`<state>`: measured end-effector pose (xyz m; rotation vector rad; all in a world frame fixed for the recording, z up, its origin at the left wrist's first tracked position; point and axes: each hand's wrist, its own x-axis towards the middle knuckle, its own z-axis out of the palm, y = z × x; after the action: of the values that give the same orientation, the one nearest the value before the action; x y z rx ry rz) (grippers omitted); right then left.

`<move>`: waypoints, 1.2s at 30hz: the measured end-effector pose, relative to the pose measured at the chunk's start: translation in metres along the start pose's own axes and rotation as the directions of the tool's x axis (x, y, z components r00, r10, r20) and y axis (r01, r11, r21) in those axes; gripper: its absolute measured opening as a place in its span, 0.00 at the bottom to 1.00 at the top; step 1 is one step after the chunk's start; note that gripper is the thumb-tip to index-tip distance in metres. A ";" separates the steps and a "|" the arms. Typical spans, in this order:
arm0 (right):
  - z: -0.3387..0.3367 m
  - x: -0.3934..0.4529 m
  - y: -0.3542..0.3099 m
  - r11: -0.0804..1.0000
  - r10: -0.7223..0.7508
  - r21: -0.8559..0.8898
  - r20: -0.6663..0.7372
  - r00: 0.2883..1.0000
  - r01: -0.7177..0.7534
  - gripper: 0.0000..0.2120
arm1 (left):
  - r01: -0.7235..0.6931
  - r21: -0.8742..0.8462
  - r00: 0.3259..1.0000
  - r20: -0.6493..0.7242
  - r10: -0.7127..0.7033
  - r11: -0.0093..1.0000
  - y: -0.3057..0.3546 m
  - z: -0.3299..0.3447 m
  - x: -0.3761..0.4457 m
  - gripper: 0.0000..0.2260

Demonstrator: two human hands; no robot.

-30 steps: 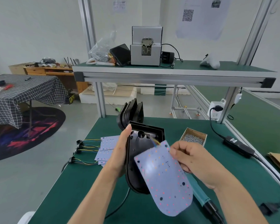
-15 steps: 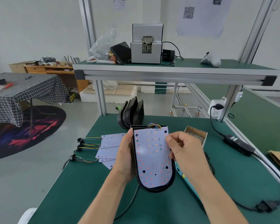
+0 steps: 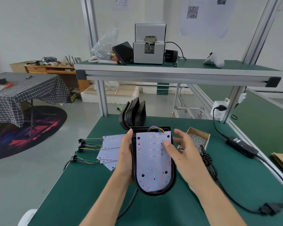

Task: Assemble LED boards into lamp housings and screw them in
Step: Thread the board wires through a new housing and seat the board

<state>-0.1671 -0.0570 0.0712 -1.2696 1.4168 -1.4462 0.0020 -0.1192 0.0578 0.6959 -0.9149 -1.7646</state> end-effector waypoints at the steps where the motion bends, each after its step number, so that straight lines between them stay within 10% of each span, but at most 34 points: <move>1: 0.004 -0.001 0.001 0.997 0.019 0.078 0.024 1.000 -0.021 0.25 | -0.002 -0.004 1.000 0.012 0.002 1.000 0.000 0.001 0.000 0.27; 11: 0.019 -0.007 -0.003 0.925 0.084 0.372 0.009 0.996 -0.081 0.09 | -0.037 0.106 0.999 0.006 0.037 0.994 -0.014 -0.011 0.003 0.35; 16: 0.019 -0.010 -0.006 0.971 -0.029 0.234 -0.066 0.997 0.044 0.04 | -0.191 0.269 0.982 0.057 0.183 0.944 -0.029 -0.017 0.005 0.12; 28: 0.014 -0.011 -0.001 0.986 0.028 0.164 -0.149 0.988 -0.003 0.01 | -0.244 0.388 0.969 0.057 0.242 0.889 -0.024 -0.016 0.006 0.09; 36: 0.003 -0.009 -0.004 0.996 -0.058 -0.081 -0.205 0.977 0.042 0.03 | -0.324 0.314 0.938 -0.020 0.347 0.892 -0.009 -0.001 -0.007 0.25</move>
<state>-0.1612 -0.0483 0.0736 -1.2379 1.6006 -1.6098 0.0002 -0.1111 0.0502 0.7451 -1.1951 -1.2941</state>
